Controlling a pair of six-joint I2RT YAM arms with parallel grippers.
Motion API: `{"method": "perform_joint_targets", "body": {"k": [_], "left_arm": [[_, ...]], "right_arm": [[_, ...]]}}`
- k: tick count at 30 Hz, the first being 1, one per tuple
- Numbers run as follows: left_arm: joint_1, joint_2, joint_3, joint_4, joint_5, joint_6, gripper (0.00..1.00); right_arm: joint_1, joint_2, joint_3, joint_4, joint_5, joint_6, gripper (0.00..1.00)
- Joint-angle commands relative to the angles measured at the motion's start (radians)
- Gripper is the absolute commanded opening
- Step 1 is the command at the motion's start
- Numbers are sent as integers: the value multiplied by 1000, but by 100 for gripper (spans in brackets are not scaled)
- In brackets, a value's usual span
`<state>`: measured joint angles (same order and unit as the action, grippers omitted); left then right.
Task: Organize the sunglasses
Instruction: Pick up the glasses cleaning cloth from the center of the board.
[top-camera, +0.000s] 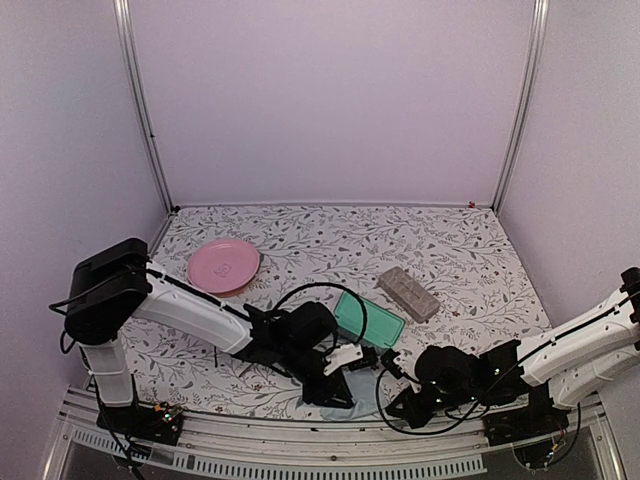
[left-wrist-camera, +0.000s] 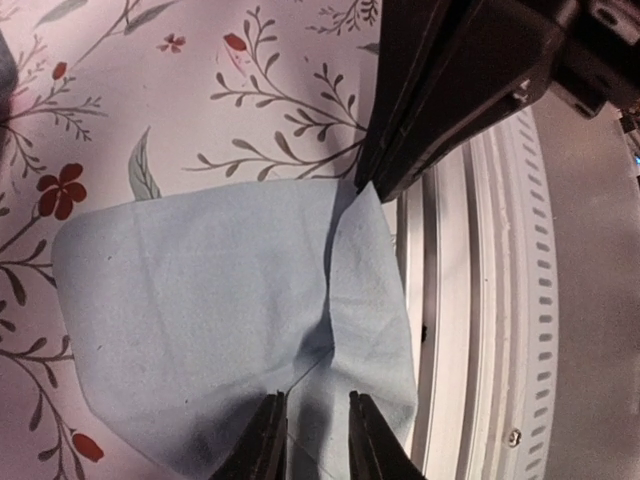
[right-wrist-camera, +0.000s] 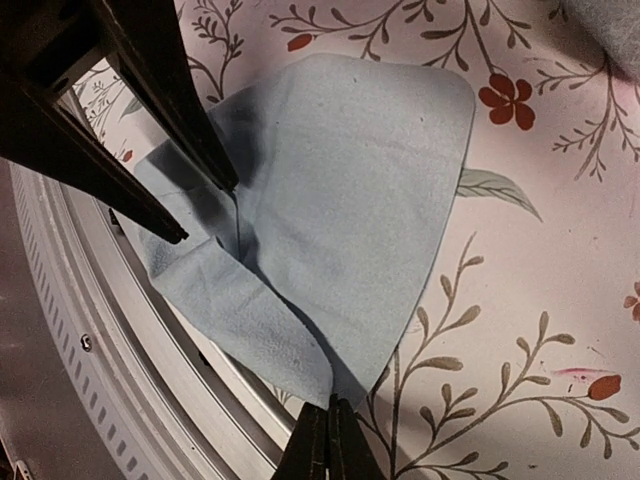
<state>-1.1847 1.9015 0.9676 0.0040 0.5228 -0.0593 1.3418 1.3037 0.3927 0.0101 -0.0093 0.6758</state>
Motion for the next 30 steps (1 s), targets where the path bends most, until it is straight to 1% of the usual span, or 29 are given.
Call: {"method": "perform_joint_targets", "body": {"k": [1, 9, 21, 30], "left_arm": [[-11, 19, 19, -30, -14, 22, 23], [-23, 36, 32, -47, -40, 30, 20], [-27, 14, 20, -43, -62, 24, 0], [-25, -57, 10, -16, -61, 0, 0]], "right_arm": [[7, -2, -9, 28, 2, 7, 5], [8, 1, -9, 30, 2, 7, 5], [8, -15, -7, 19, 9, 8, 5], [8, -21, -6, 12, 10, 8, 5]]}}
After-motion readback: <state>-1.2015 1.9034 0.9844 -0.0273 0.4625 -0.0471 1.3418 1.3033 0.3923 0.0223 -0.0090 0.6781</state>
